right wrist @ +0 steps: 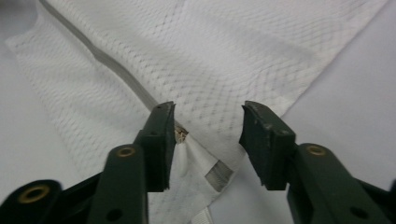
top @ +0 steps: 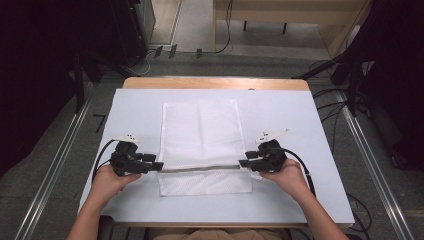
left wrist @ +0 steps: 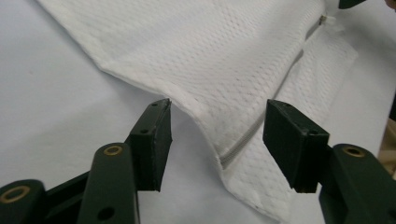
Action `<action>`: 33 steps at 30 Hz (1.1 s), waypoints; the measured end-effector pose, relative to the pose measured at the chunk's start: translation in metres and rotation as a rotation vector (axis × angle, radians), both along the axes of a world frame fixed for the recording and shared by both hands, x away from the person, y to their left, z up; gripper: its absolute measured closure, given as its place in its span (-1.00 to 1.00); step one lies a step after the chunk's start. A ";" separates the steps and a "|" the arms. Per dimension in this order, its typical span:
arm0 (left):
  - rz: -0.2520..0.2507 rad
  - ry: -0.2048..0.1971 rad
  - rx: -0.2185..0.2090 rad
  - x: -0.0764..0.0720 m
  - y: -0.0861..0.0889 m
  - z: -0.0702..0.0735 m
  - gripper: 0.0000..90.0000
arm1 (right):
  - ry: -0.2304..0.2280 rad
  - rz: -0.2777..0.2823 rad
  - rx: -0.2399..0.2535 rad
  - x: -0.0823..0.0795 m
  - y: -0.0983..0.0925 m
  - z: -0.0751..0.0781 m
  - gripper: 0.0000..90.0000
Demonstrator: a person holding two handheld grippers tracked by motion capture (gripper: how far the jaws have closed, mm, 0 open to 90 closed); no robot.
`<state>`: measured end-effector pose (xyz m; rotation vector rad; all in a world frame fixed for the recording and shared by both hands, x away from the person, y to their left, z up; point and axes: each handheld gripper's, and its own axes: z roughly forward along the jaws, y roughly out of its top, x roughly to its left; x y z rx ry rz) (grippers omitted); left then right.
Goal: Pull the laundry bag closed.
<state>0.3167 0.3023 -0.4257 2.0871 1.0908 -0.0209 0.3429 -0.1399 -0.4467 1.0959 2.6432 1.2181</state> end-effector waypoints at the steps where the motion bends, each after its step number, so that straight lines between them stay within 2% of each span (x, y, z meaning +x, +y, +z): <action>1: 0.014 -0.016 0.009 0.000 0.001 0.000 -0.14 | -0.008 -0.006 0.001 0.001 -0.002 0.001 0.10; 3: 0.042 -0.041 0.020 0.000 0.003 0.001 -0.17 | -0.026 -0.028 -0.002 0.002 -0.006 0.002 0.01; 11: 0.114 -0.078 0.054 0.002 0.011 0.001 -0.20 | -0.062 -0.095 0.029 0.009 -0.028 0.006 -0.08; 16: 0.154 -0.082 0.061 0.003 0.017 0.001 -0.21 | -0.090 -0.156 0.022 0.012 -0.042 0.005 -0.18; 26: 0.209 -0.085 0.064 0.005 0.025 0.000 -0.23 | -0.080 -0.268 0.042 0.021 -0.070 0.001 -0.31; 33: 0.238 -0.077 0.062 0.007 0.027 -0.001 -0.25 | -0.099 -0.283 0.017 0.024 -0.073 -0.004 -0.36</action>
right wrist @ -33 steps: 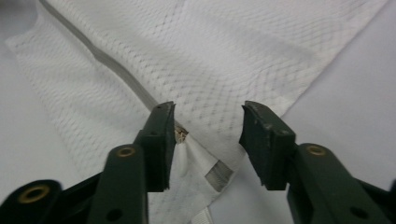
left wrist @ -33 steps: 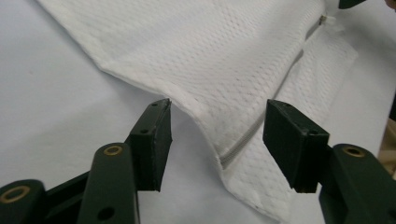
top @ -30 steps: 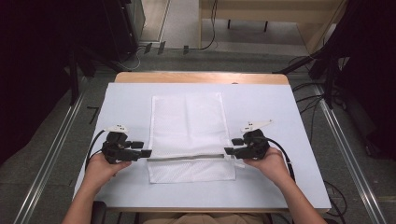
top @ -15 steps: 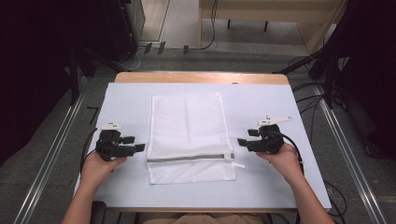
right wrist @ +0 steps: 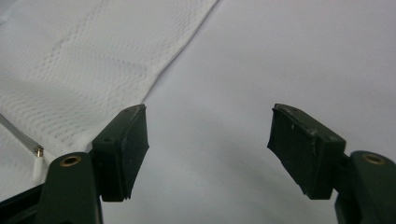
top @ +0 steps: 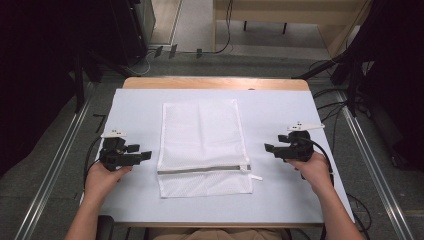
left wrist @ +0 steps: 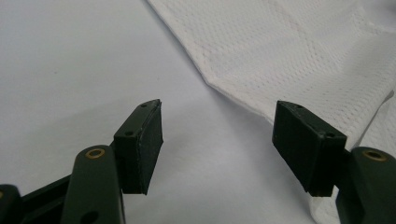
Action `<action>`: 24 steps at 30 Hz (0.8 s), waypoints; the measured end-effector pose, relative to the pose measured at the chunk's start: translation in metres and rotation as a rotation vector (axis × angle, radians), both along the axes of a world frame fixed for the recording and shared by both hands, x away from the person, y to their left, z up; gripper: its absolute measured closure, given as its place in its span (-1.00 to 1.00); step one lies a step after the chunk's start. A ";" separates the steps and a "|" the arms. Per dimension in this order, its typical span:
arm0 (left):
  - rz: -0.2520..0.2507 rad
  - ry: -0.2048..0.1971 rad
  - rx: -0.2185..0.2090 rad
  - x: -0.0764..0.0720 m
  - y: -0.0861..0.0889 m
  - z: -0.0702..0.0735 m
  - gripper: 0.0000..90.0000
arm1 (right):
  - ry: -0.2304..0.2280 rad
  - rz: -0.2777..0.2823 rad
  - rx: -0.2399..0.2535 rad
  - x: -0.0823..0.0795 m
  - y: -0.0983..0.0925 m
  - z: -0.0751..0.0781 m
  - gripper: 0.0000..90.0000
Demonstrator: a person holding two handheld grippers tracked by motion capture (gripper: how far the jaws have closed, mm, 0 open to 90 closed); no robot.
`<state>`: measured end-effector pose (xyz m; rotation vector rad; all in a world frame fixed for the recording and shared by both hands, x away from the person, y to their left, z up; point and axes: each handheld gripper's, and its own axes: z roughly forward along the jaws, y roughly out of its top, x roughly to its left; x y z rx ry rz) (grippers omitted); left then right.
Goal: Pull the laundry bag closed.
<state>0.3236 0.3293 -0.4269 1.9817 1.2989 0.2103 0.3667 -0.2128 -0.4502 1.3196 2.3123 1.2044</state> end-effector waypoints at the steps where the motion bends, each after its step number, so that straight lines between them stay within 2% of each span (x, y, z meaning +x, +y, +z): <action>1: 0.004 0.002 -0.003 0.000 0.000 0.000 -0.25 | -0.005 0.002 -0.009 0.000 0.001 -0.001 -0.37; 6: 0.026 0.016 -0.008 0.003 0.001 -0.004 -0.35 | -0.020 0.023 -0.047 -0.001 0.004 -0.004 -0.40; 19: 0.041 0.014 0.009 0.003 0.001 -0.006 -0.41 | -0.016 0.027 -0.062 0.000 0.005 -0.006 -0.40; 24: 0.064 -0.001 0.054 0.004 0.002 -0.009 -0.46 | -0.023 0.020 -0.076 0.000 0.005 -0.007 -0.48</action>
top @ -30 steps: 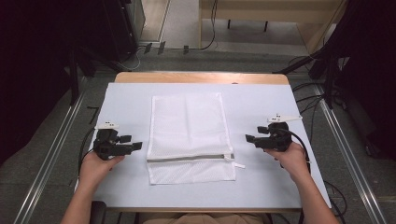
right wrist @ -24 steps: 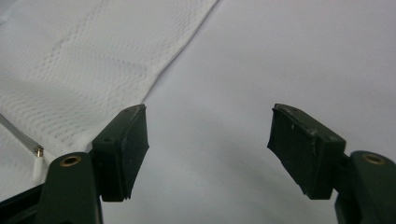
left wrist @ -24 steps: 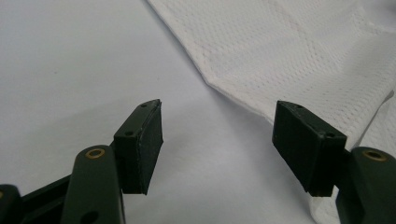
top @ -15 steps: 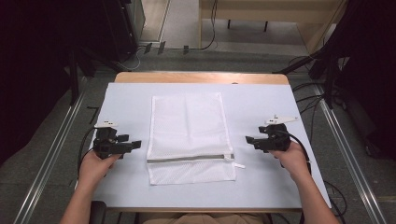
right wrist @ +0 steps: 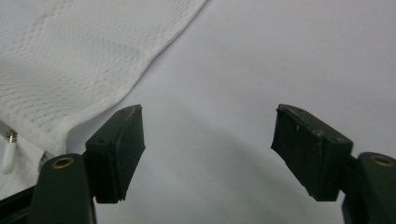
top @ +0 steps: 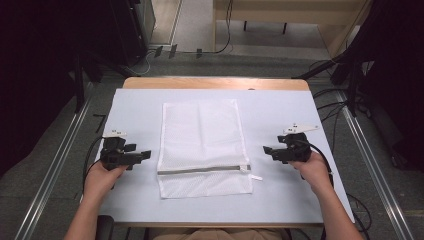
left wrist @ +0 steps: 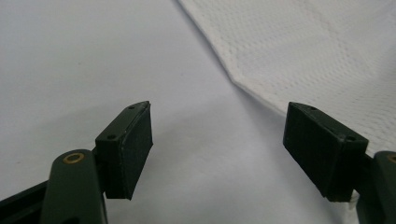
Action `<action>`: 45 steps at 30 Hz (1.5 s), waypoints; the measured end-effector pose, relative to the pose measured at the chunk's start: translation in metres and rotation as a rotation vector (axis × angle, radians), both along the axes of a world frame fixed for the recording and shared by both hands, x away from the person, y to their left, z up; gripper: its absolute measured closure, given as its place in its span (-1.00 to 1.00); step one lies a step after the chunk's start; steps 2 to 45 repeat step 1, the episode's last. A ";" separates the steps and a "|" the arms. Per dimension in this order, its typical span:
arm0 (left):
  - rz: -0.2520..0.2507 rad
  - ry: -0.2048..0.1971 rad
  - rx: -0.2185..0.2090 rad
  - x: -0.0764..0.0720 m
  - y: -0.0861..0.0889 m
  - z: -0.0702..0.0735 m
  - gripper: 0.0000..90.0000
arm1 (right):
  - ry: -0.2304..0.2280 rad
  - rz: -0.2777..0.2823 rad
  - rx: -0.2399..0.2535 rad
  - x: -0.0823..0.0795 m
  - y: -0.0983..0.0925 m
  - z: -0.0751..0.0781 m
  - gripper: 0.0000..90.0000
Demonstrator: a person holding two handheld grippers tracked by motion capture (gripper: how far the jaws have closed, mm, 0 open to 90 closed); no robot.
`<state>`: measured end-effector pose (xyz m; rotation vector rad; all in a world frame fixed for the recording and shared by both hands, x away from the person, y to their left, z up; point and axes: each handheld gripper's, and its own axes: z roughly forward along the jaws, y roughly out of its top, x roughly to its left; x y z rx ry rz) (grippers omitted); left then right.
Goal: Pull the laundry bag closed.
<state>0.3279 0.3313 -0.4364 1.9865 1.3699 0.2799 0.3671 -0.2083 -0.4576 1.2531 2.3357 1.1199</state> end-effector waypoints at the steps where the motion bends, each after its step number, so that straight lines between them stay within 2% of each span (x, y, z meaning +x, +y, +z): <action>1: 0.006 -0.004 0.006 0.001 0.000 -0.001 -0.48 | 0.000 0.000 -0.006 0.001 0.000 -0.001 -0.49; 45: 0.006 -0.004 0.006 0.001 0.000 -0.001 -0.48 | 0.000 0.000 -0.006 0.001 0.000 -0.001 -0.49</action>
